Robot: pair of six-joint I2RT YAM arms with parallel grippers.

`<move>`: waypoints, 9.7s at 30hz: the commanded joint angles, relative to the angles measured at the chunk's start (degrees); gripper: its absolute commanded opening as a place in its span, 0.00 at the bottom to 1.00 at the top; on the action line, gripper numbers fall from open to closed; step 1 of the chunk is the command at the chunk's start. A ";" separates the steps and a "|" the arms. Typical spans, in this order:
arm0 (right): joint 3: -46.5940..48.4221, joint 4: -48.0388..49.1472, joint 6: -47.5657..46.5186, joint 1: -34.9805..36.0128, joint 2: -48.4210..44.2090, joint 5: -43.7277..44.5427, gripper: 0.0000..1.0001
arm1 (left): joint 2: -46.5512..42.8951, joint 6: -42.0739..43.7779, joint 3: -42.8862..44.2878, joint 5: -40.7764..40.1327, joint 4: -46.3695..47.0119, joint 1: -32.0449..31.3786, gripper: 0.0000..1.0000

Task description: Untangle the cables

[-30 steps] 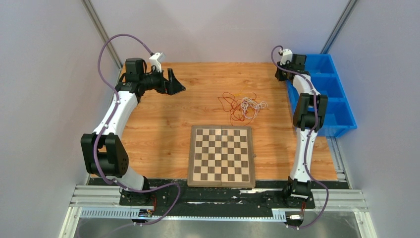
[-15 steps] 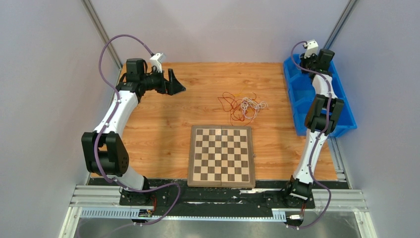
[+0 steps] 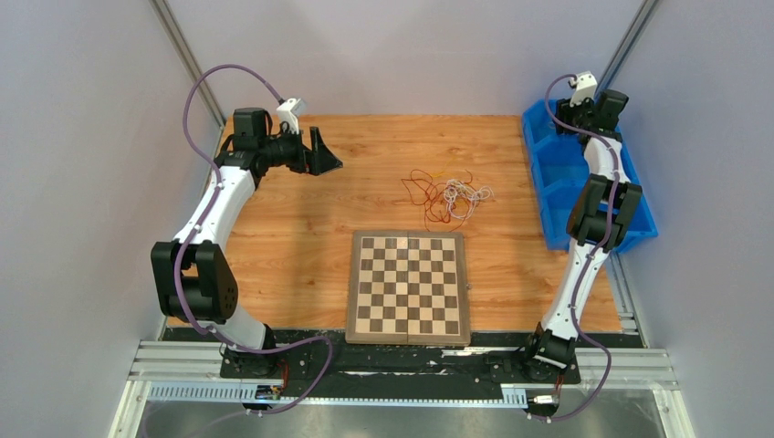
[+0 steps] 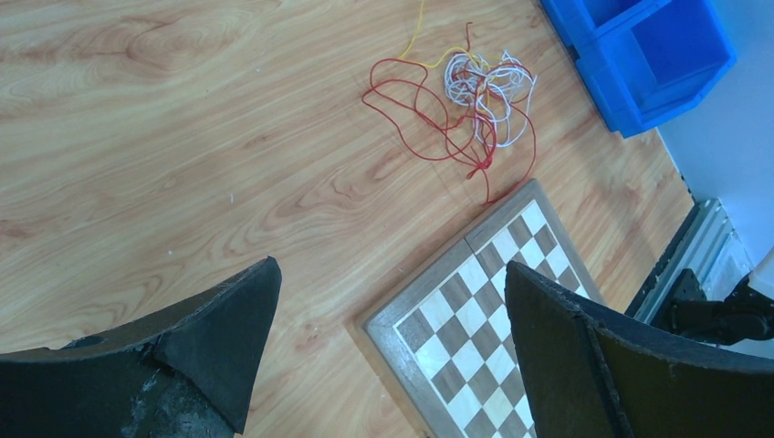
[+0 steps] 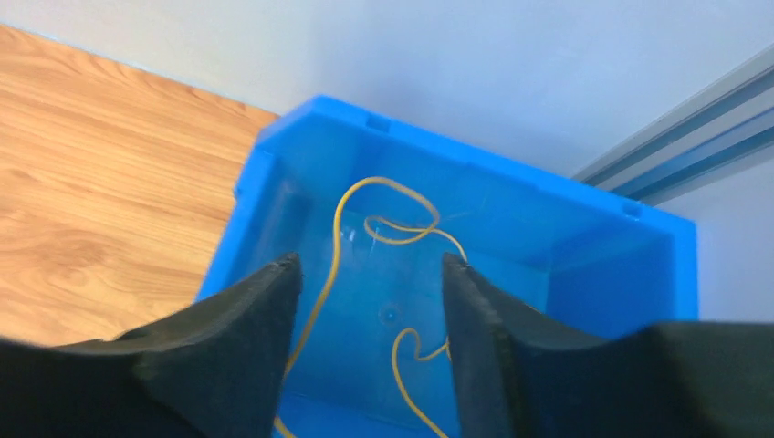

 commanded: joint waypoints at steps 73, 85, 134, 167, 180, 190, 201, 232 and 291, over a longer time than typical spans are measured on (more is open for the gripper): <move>13.74 -17.79 0.58 3.52 -1.81 20.12 0.00 | -0.15 -0.04 0.08 2.38 0.71 -0.31 1.00; 10.47 -6.30 45.96 -6.08 -5.36 10.07 0.00 | 0.17 -0.28 0.47 2.68 0.08 -0.26 1.00; -0.37 -13.63 16.27 -4.07 -13.97 22.47 0.94 | 1.74 -2.36 1.10 2.95 -0.12 -0.32 1.00; 10.69 19.74 17.97 -0.56 4.78 14.98 0.86 | 3.60 1.02 1.35 3.43 -2.50 -0.86 1.00; 17.93 27.61 13.70 1.63 15.52 31.63 0.74 | 6.29 3.08 5.67 2.36 -6.07 -0.83 1.00; 13.74 26.37 7.21 0.13 11.08 20.25 0.00 | 6.18 5.26 7.23 1.45 -8.59 -0.51 1.00; 3.87 4.40 -16.11 -3.62 -4.32 -5.40 0.00 | 3.93 4.18 3.12 2.63 -5.87 -0.21 1.00; 8.07 -18.62 -50.11 -3.07 4.19 1.01 0.00 | 2.62 1.20 -0.72 2.47 -2.67 0.30 1.00; 13.84 -18.60 -7.69 0.88 -1.55 2.24 0.94 | 1.62 -2.27 -2.43 4.65 1.44 0.28 1.00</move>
